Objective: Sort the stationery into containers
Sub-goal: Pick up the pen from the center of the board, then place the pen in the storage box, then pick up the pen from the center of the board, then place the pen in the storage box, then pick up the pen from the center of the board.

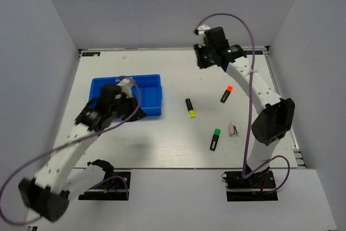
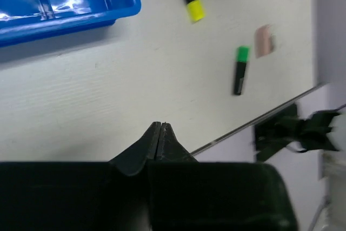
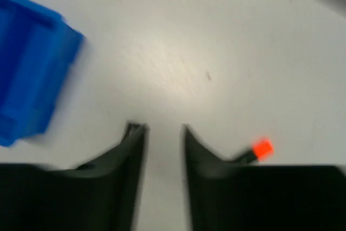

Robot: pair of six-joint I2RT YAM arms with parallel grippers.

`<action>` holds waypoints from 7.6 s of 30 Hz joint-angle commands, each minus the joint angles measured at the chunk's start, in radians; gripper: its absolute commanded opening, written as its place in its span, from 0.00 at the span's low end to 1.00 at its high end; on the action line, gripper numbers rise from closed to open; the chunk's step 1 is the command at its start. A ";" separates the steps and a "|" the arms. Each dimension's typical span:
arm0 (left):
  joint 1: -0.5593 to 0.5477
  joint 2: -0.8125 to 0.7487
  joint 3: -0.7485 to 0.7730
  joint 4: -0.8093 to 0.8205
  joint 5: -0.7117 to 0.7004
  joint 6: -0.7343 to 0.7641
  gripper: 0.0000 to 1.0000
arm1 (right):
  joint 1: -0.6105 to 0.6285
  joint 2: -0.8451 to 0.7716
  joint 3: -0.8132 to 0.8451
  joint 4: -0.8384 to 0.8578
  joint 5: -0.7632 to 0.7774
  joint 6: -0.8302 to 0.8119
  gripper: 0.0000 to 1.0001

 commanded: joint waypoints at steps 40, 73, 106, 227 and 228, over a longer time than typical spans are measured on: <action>-0.506 1.417 0.986 -0.090 -0.642 -0.303 0.64 | -0.579 -0.498 -0.791 -0.112 -0.429 0.098 0.61; -0.505 1.176 0.967 -0.210 -0.622 -0.048 0.00 | -0.680 -0.520 -0.823 -0.145 -0.697 -0.006 0.81; 0.103 0.857 0.517 -0.087 -0.431 0.133 0.30 | -0.658 -0.411 -0.811 -0.153 -0.664 -0.070 0.68; -0.315 0.109 -0.042 0.204 -0.070 0.030 0.00 | 0.081 -0.001 -0.143 -0.153 -0.005 0.141 0.13; -0.351 0.152 -0.042 0.212 -0.086 0.039 0.00 | 0.048 -0.006 -0.154 -0.197 -0.013 0.144 0.30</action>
